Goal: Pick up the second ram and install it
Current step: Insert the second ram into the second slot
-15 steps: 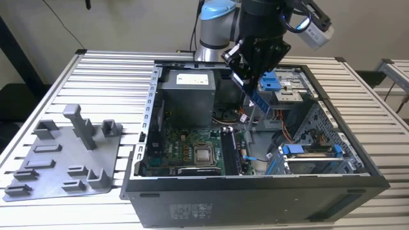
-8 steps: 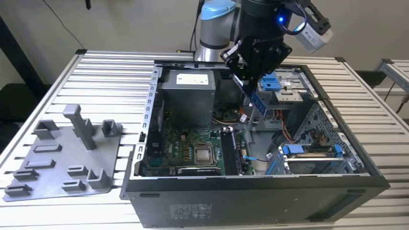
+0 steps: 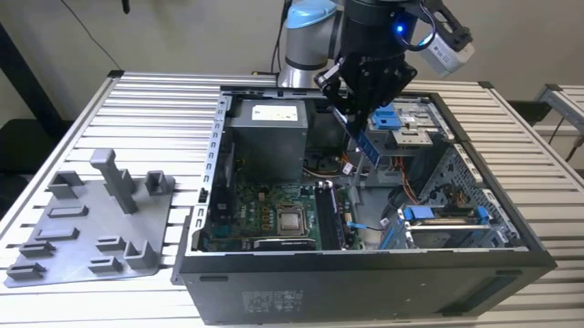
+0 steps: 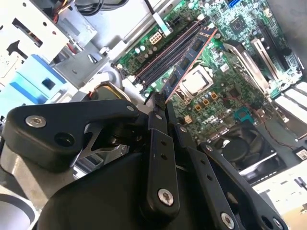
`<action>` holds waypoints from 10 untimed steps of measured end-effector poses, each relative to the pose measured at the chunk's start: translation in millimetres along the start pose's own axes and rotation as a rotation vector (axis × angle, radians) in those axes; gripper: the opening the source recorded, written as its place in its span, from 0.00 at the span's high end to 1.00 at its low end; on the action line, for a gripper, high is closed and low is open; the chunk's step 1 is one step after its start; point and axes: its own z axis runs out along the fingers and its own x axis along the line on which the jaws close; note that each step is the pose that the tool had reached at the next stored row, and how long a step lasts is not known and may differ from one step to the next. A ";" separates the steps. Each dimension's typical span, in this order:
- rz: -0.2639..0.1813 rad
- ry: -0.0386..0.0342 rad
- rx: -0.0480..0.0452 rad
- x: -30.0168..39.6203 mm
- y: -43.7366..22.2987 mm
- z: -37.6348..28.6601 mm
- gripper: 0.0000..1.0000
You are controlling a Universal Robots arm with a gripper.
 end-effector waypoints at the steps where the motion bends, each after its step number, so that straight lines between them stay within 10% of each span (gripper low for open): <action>1: 0.016 0.0003 0.0009 0.0 0.0 0.2 0.86; 10: 0.173 0.0027 0.0085 0.2 0.0 2.4 0.86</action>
